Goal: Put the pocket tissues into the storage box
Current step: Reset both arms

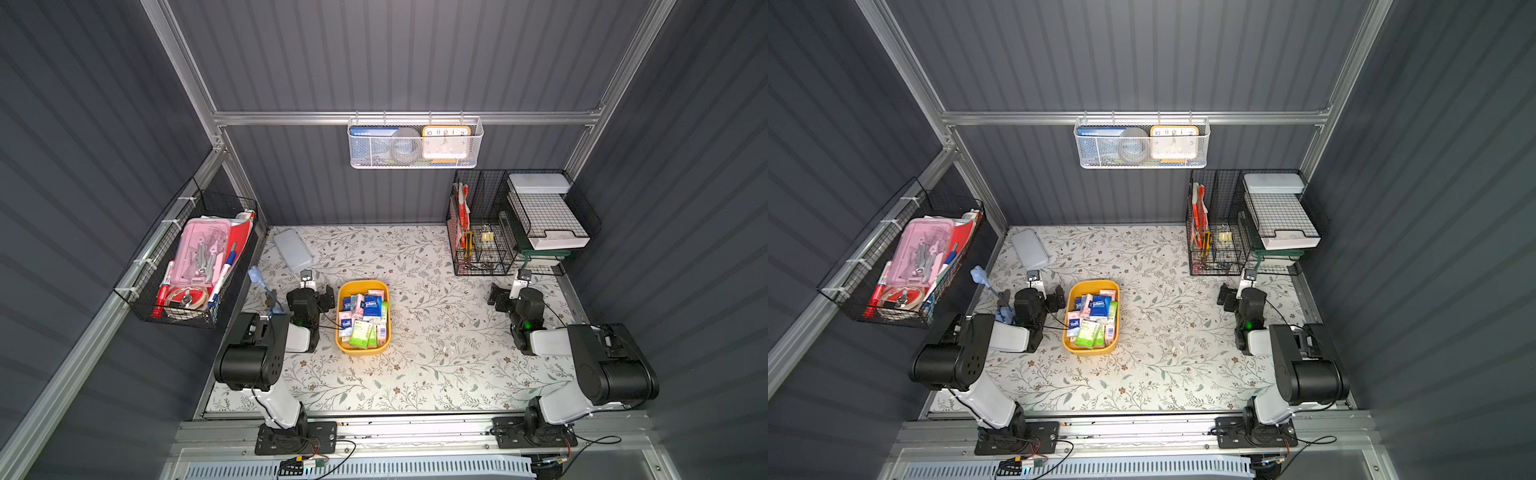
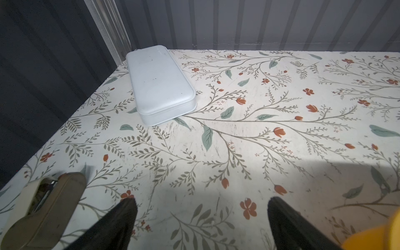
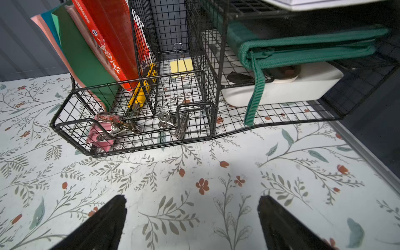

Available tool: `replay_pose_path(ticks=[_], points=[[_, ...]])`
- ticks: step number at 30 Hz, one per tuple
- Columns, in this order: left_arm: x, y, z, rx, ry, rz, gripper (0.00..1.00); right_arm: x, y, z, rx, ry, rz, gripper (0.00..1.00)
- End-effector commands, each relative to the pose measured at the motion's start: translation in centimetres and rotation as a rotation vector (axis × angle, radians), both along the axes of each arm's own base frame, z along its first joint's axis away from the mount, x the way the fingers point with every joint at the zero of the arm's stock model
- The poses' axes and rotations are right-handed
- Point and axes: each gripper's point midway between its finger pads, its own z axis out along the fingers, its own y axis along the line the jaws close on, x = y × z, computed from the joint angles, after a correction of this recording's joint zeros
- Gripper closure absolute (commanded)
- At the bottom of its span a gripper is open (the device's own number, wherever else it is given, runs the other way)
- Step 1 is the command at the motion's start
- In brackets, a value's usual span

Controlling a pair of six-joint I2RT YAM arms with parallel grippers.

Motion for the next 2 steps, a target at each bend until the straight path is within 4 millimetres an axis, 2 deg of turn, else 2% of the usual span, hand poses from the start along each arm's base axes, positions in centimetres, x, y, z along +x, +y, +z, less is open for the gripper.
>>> replay_pose_path(ticks=[1, 2], points=[[0.48, 0.13, 1.00, 0.010, -0.032, 0.005, 0.01, 0.24, 0.11, 0.54, 0.008, -0.028, 0.007, 0.01], [0.47, 0.10, 1.00, 0.009, -0.032, 0.005, 0.01, 0.25, 0.12, 0.59, 0.008, -0.032, 0.007, 0.01]])
